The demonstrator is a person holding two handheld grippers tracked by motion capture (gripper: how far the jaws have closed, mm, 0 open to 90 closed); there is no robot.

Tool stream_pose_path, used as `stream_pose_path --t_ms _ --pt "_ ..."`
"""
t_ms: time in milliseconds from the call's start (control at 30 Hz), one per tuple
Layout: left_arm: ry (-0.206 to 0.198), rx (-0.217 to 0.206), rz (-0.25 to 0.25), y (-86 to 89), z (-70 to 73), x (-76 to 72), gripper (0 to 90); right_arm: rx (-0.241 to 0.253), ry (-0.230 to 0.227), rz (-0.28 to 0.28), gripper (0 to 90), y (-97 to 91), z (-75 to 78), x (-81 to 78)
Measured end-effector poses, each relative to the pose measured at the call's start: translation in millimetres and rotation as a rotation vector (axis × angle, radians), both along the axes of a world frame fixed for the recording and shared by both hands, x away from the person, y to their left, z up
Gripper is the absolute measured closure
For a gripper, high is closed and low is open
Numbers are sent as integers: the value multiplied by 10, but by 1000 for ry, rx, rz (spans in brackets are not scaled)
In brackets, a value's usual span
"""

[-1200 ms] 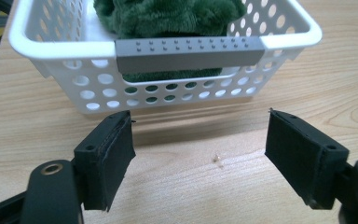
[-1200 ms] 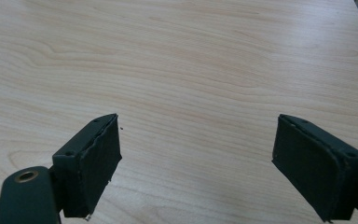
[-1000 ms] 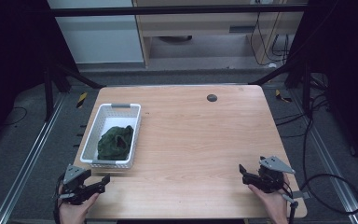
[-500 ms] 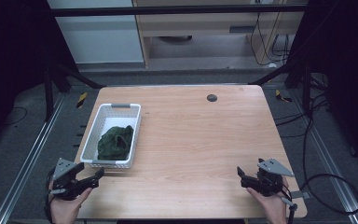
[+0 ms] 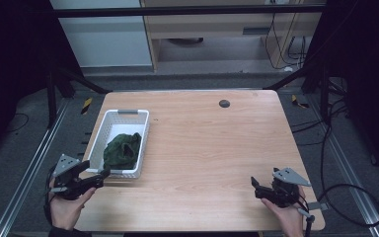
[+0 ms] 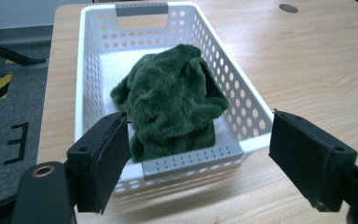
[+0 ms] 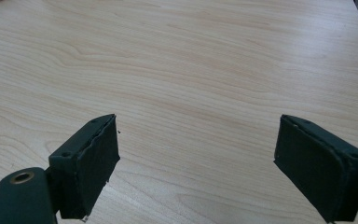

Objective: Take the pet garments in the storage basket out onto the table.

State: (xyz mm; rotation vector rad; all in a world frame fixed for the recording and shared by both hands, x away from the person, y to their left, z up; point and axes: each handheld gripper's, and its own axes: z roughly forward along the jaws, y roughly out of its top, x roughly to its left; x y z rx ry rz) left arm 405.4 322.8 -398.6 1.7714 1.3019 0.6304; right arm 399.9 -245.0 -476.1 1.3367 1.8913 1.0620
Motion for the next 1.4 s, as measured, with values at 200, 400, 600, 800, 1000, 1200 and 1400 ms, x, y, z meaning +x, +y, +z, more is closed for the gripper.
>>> stream_pose_path --t_ms 200,400,600,800,1000,1200,1400 --pt "-12 5 -8 6 130 101 194 0 6 -1 135 -2 -4 7" --pt "-8 3 -19 11 183 202 196 -2 14 3 134 6 -11 16" --pt "-1 1 -45 -23 200 336 201 4 24 -2 132 6 -11 19" --pt "19 14 -63 -66 227 482 200 1 14 0 129 2 1 19" --pt "40 28 -83 -113 235 566 200 1 31 3 127 3 -18 34" --pt "55 49 -89 -141 280 659 201 2 45 5 123 7 -32 46" --pt "77 111 -120 -193 308 751 197 -5 44 6 119 -3 -31 57"
